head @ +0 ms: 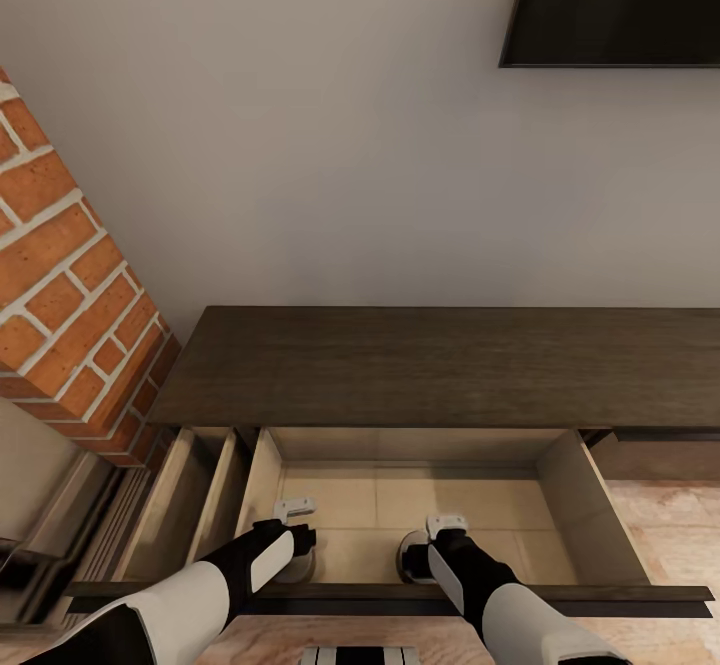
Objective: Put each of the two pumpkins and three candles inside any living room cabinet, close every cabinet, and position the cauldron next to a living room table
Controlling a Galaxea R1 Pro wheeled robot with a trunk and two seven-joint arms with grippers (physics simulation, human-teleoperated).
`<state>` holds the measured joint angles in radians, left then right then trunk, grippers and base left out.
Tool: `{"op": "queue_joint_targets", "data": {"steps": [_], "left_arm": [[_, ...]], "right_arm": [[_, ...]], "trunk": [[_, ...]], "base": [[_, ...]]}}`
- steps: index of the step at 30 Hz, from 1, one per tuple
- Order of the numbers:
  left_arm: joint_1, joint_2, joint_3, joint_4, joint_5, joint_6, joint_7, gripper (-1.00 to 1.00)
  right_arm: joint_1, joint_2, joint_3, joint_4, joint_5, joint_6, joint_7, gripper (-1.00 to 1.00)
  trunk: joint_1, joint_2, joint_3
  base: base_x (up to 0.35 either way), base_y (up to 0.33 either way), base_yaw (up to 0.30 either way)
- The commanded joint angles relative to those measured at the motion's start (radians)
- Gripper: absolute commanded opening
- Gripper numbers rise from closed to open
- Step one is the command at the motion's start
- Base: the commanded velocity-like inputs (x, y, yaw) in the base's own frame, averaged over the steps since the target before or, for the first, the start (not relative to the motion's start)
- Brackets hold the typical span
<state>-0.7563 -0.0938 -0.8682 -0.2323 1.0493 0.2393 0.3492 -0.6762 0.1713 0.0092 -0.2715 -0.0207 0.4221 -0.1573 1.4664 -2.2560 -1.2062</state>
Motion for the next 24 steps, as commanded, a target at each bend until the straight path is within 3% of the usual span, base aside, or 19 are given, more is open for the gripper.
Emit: {"op": "queue_joint_targets", "data": {"steps": [1, 7, 14, 24], "left_arm": [[0.000, 0.000, 0.000, -0.003, 0.000, 0.000, 0.000, 1.00], [-0.001, -0.002, 0.000, -0.014, 0.000, -0.001, 0.000, 1.00], [-0.002, -0.001, 0.003, -0.047, 0.000, -0.002, 0.001, 1.00], [-0.003, 0.000, 0.006, -0.068, 0.001, 0.000, 0.004, 1.00]], "right_arm": [[-0.001, -0.001, 0.000, -0.001, 0.000, -0.001, 0.000, 1.00], [-0.003, -0.007, -0.002, -0.014, 0.002, -0.003, 0.001, 1.00], [-0.005, -0.007, -0.006, -0.125, 0.000, 0.002, 0.002, 1.00], [-0.005, -0.005, -0.005, -0.142, -0.001, 0.039, 0.003, 1.00]], "trunk": [[0.000, 0.000, 0.000], [0.000, 0.000, 0.000], [0.000, 0.000, 0.000], [-0.008, 0.014, 0.006]], "base": [[0.000, 0.000, 0.000], [0.000, 0.000, 0.000], [0.000, 0.000, 0.000], [0.000, 0.000, 0.000]]}}
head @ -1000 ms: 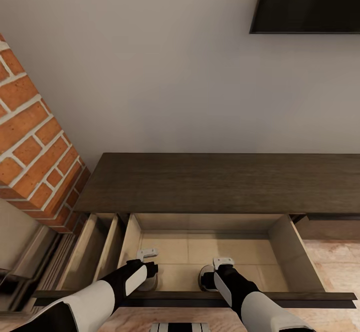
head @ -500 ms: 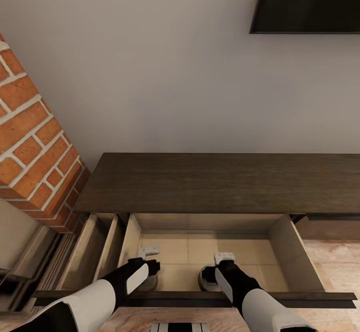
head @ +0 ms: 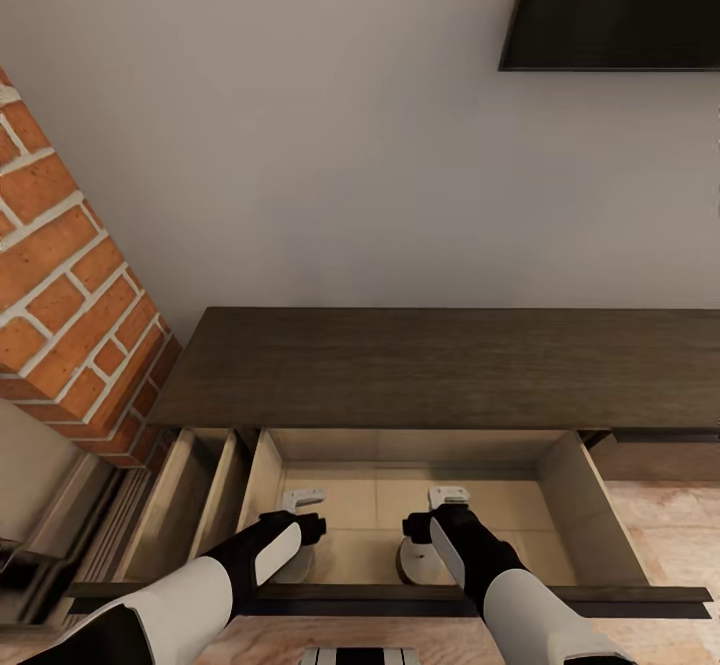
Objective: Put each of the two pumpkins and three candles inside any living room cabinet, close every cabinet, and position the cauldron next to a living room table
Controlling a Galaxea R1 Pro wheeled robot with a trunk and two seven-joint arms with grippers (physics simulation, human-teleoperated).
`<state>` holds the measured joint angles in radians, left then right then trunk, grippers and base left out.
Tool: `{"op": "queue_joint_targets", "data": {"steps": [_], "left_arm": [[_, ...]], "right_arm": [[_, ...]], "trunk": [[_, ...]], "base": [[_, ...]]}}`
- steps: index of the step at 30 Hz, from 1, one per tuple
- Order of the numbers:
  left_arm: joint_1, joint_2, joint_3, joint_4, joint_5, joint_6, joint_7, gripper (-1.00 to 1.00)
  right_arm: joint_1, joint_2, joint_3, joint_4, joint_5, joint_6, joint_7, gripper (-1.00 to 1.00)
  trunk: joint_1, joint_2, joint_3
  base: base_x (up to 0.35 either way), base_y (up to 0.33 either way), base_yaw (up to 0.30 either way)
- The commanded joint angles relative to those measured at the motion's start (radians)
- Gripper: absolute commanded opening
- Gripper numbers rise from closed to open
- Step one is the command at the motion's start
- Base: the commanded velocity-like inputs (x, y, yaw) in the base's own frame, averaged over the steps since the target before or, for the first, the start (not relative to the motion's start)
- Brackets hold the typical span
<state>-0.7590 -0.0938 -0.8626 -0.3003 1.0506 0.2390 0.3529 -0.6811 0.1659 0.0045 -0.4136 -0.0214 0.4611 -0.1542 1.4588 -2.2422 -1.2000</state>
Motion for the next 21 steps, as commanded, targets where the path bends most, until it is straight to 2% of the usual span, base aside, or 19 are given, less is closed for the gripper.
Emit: {"op": "queue_joint_targets", "data": {"steps": [1, 5, 11, 15, 18, 21], "left_arm": [[0.000, 0.000, 0.000, -0.001, 0.000, 0.001, 0.001, 1.00], [-0.002, 0.000, 0.001, -0.003, 0.000, 0.005, 0.003, 1.00], [-0.002, 0.000, 0.001, -0.042, 0.000, 0.015, 0.004, 1.00], [-0.002, 0.000, 0.001, -0.057, 0.002, 0.019, 0.004, 1.00], [-0.002, 0.001, 0.001, -0.058, 0.002, 0.021, 0.005, 1.00], [-0.002, 0.000, 0.001, -0.059, 0.002, 0.023, 0.005, 1.00]], "right_arm": [[0.000, 0.001, 0.000, -0.003, 0.000, 0.006, 0.001, 1.00], [0.000, 0.004, 0.002, -0.024, 0.000, 0.016, 0.024, 1.00], [0.000, -0.005, -0.002, -0.034, 0.000, 0.020, 0.101, 1.00], [0.000, -0.006, -0.004, -0.035, 0.000, 0.028, 0.110, 1.00], [0.000, -0.013, -0.006, -0.062, 0.000, 0.104, 0.111, 1.00], [0.000, -0.018, -0.009, -0.134, -0.002, 0.163, 0.112, 1.00]], "trunk": [[-0.004, 0.007, 0.003], [-0.019, 0.035, 0.016], [-0.042, 0.077, 0.035], [-0.058, 0.105, 0.047], [-0.069, 0.126, 0.056], [-0.081, 0.147, 0.066]], "base": [[0.000, 0.000, 0.000], [0.000, 0.000, 0.000], [0.000, 0.000, 0.000], [0.000, 0.000, 0.000], [0.000, 0.000, 0.000], [0.000, 0.000, 0.000]]}}
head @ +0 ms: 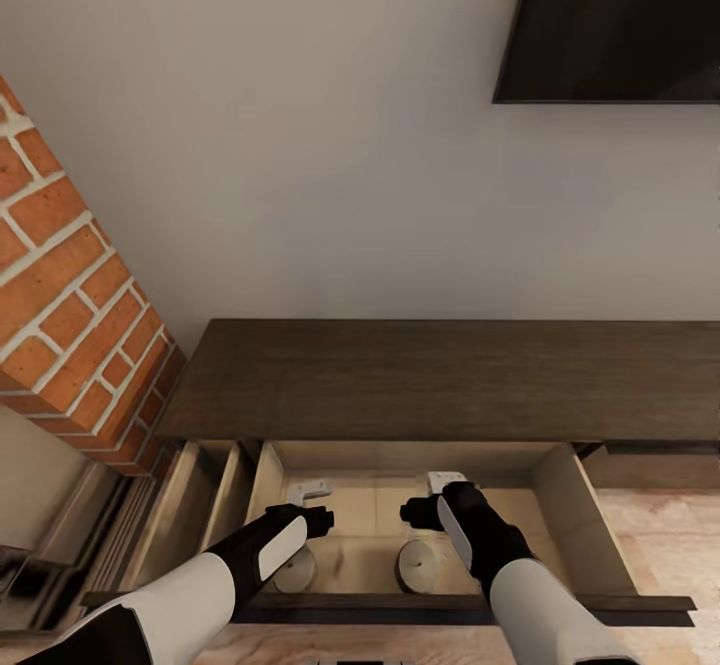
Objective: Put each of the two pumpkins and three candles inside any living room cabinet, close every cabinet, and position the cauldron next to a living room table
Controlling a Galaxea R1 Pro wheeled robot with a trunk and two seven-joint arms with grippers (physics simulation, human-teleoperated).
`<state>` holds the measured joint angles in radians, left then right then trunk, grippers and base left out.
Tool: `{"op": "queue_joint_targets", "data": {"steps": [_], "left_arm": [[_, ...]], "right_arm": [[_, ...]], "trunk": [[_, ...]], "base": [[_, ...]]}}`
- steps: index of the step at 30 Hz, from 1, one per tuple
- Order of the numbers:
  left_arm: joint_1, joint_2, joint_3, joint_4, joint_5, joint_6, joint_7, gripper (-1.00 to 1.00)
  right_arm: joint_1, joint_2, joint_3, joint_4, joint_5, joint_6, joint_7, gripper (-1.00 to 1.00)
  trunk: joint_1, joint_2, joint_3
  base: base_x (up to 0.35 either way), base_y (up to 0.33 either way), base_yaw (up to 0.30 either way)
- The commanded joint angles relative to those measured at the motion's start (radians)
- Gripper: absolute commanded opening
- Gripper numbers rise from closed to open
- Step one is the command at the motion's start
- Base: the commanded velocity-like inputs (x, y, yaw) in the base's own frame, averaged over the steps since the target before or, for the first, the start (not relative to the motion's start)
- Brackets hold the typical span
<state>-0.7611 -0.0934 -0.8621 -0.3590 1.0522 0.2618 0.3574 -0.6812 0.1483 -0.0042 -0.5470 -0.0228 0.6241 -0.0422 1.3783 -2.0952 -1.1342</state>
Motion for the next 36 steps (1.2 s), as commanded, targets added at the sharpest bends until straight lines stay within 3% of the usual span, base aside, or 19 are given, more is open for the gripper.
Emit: {"op": "queue_joint_targets", "data": {"steps": [1, 6, 7, 10, 29, 33, 36], "left_arm": [[0.000, 0.000, 0.000, 0.000, 0.000, 0.000, 0.000, 1.00], [0.000, 0.000, -0.001, -0.001, 0.000, 0.001, 0.000, 1.00], [0.000, 0.000, -0.001, -0.001, 0.000, 0.001, 0.000, 1.00], [0.000, 0.000, 0.000, -0.001, 0.000, 0.001, 0.000, 1.00], [-0.002, 0.001, 0.002, -0.002, 0.000, 0.023, -0.002, 1.00], [-0.004, 0.011, 0.002, -0.028, 0.000, 0.031, -0.005, 1.00], [-0.003, 0.060, -0.002, -0.124, 0.000, 0.034, -0.006, 1.00]], "right_arm": [[0.000, -0.002, -0.001, -0.027, -0.004, 0.013, 0.005, 1.00], [0.000, -0.004, -0.002, -0.053, -0.025, 0.052, 0.049, 1.00], [0.000, -0.004, -0.002, -0.056, -0.026, 0.094, 0.062, 1.00], [0.000, -0.014, -0.003, -0.060, -0.027, 0.129, 0.086, 1.00], [0.000, -0.038, -0.002, -0.059, -0.028, 0.148, 0.117, 1.00], [0.000, -0.073, -0.002, -0.061, -0.026, 0.146, 0.173, 1.00], [0.000, -0.123, -0.001, -0.061, -0.025, 0.146, 0.313, 1.00]], "trunk": [[-0.004, 0.007, 0.003], [-0.023, 0.042, 0.019], [-0.027, 0.049, 0.022], [-0.038, 0.070, 0.031], [-0.111, 0.203, 0.091], [-0.127, 0.231, 0.103], [-0.138, 0.252, 0.113]], "base": [[0.000, 0.000, 0.000], [0.000, 0.000, 0.000], [0.000, 0.000, 0.000], [0.000, 0.000, 0.000], [-0.076, 0.019, 0.000], [-0.002, 0.000, 0.000], [0.000, 0.000, 0.000]]}}
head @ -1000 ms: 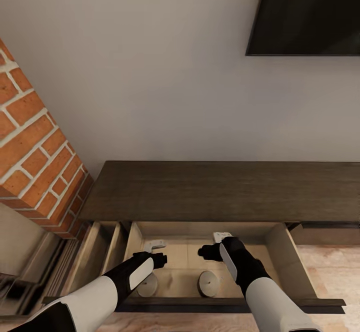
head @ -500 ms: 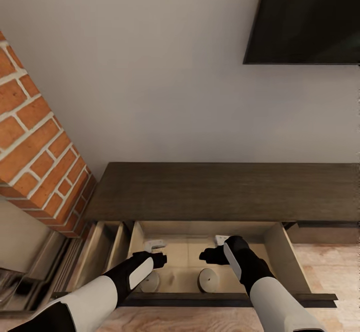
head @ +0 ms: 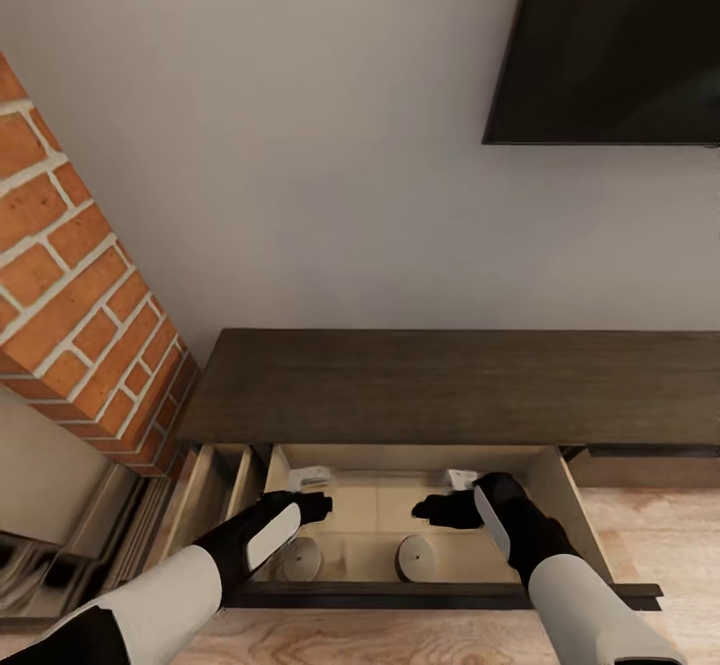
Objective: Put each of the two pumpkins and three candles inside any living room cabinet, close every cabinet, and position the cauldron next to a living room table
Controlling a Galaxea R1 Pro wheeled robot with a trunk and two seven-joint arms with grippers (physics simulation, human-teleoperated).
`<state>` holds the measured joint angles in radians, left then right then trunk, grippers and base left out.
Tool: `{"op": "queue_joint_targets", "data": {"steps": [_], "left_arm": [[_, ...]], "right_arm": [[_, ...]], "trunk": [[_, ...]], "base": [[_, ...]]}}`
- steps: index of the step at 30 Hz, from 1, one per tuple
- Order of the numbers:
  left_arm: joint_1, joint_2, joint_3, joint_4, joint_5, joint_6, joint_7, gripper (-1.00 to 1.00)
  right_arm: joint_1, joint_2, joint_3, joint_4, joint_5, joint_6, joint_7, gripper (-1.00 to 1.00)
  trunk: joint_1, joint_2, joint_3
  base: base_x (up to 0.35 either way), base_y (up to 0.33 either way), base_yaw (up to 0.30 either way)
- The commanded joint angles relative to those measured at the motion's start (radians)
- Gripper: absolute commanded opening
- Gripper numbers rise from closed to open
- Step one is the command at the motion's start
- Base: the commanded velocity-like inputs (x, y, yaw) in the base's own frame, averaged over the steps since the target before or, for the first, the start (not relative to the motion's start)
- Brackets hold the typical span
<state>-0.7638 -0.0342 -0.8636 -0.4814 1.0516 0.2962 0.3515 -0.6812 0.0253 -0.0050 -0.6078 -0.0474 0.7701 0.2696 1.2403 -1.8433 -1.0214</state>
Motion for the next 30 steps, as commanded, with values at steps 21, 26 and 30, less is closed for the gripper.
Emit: {"op": "queue_joint_targets", "data": {"steps": [21, 26, 30], "left_arm": [[0.000, 0.074, 0.005, -0.064, -0.003, 0.200, -0.331, 1.00], [0.000, 0.074, 0.005, -0.063, -0.003, 0.203, -0.347, 1.00], [0.000, 0.074, 0.005, -0.063, -0.003, 0.204, -0.352, 1.00]], "right_arm": [[0.003, -0.176, 0.007, 0.026, 0.006, 0.005, 0.469, 1.00], [0.003, -0.217, 0.007, 0.026, 0.007, 0.006, 0.546, 1.00], [0.003, -0.249, 0.007, 0.025, 0.006, 0.006, 0.608, 1.00]], "trunk": [[-0.081, 0.147, 0.066], [-0.100, 0.182, 0.082], [-0.115, 0.210, 0.094]], "base": [[-0.095, 0.000, 0.000], [-0.291, 0.000, 0.000], [-0.181, 0.000, 0.000]]}}
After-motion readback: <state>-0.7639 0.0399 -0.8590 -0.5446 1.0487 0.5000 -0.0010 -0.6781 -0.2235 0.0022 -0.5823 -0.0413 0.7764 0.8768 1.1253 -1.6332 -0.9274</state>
